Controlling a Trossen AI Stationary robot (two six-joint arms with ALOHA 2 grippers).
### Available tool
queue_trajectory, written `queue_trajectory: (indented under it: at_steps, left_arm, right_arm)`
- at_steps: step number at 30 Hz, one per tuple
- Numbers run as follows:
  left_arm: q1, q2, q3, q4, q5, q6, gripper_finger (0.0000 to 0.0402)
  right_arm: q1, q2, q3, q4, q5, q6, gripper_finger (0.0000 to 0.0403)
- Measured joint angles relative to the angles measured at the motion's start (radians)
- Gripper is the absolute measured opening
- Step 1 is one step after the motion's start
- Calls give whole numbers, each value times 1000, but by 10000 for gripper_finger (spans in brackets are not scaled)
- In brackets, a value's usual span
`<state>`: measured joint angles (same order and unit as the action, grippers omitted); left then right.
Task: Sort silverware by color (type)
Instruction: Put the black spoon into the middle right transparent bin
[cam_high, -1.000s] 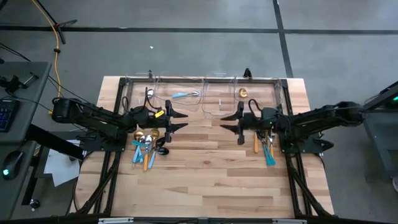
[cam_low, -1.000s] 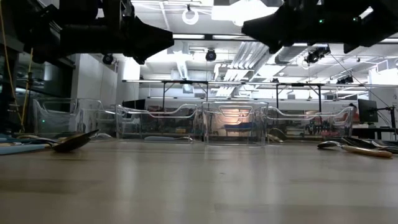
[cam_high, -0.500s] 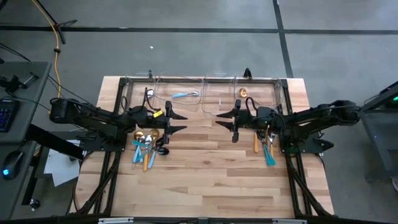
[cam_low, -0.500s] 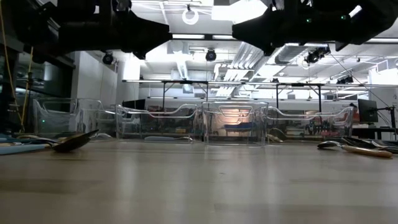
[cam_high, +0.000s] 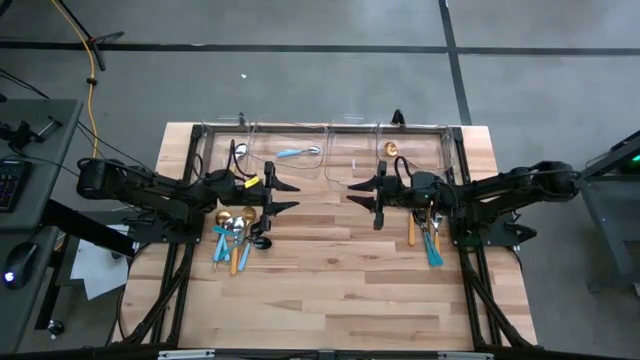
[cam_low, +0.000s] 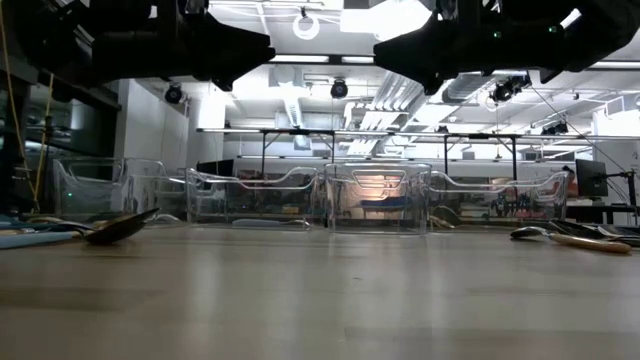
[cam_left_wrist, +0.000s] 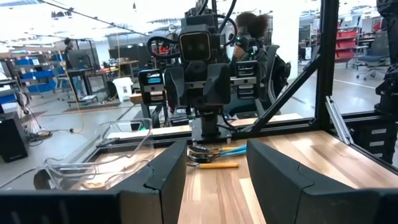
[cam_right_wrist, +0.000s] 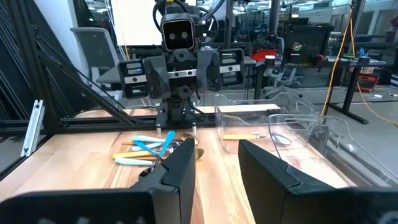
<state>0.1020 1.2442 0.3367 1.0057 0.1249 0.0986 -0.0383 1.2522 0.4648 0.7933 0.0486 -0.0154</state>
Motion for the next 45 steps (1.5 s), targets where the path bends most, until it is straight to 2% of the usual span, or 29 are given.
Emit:
queue_trajectory:
  at_steps: [26, 29, 32, 34, 40, 43, 45]
  left_arm:
    - [0, 0, 0, -21, 0, -18, 156]
    - [1, 0, 5, -76, 63, -101, 156]
    - [-2, -21, 61, -276, 151, -168, 156]
    - [-19, -38, 133, -489, 144, -196, 156]
    - [-125, -50, 368, -1273, -51, -359, 156]
    - [-214, -50, 423, -1537, -119, -547, 156]
    - [-285, -50, 428, -1637, -150, -702, 156]
  right_arm:
    - [0, 0, -1, -27, 0, 0, 108]
    - [0, 0, -1, -31, 0, 0, 108]
    - [0, 0, -1, -35, 0, 0, 108]
    - [0, -1, -1, -39, 0, 0, 108]
    - [0, -1, -1, -51, 0, -8, 108]
    - [0, -1, -1, -52, 0, -9, 108]
    - [0, -1, -1, -51, 0, -10, 108]
